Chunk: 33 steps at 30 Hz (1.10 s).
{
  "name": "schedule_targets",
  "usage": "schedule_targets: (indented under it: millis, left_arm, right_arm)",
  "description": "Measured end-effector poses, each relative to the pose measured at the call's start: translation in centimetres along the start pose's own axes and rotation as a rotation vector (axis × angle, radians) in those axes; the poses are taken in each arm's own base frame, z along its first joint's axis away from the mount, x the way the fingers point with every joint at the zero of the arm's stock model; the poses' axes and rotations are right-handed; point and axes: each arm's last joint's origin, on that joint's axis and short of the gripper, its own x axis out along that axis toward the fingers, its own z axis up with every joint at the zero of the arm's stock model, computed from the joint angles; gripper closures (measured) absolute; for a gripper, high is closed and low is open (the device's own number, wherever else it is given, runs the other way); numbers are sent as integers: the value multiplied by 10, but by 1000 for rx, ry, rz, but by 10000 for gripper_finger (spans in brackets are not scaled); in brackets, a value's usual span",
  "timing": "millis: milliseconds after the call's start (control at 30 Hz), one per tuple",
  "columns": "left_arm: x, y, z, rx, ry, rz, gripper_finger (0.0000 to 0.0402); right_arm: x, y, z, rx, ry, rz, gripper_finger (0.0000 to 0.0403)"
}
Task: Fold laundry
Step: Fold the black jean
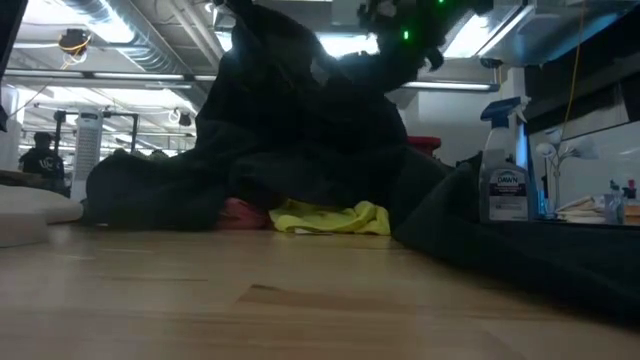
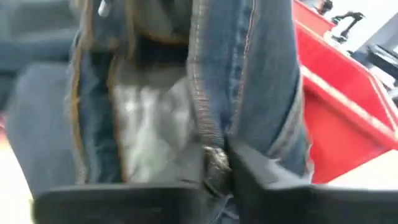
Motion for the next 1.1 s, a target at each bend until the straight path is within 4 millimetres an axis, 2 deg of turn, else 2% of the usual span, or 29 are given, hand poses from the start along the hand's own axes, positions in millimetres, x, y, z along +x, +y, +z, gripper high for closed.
schedule_targets:
  millis: [33, 167, 367, 533, 700, 800, 867, 967, 1100]
  left_arm:
    - [0, 0, 0, 0, -1, 1, 401]
    - [0, 0, 0, 30, -3, 2, 396]
    - [8, 3, -1, 59, 5, 11, 400]
    - [41, 10, -6, 59, 68, 17, 400]
    - [88, 20, -10, 55, 121, 30, 401]
    - [116, 28, -15, 33, 157, 35, 401]
    - [131, 30, -18, 20, 178, 34, 401]
    - [146, 32, -22, 23, 208, 26, 395]
    - [152, 34, -20, 24, 191, 43, 375]
  right_arm:
    - [-1, -6, 9, -8, -9, 17, 380]
    - [2, -41, 39, -57, 3, 52, 389]
    - [26, -123, 75, -28, 100, 106, 396]
    - [52, -196, 88, 95, 118, 170, 396]
    - [68, -255, 87, 213, 94, 184, 396]
    - [81, -277, 80, 278, 103, 204, 397]
    - [91, -285, 73, 298, 125, 215, 397]
    - [104, -288, 65, 310, 163, 230, 397]
    - [120, -284, 56, 283, 209, 241, 397]
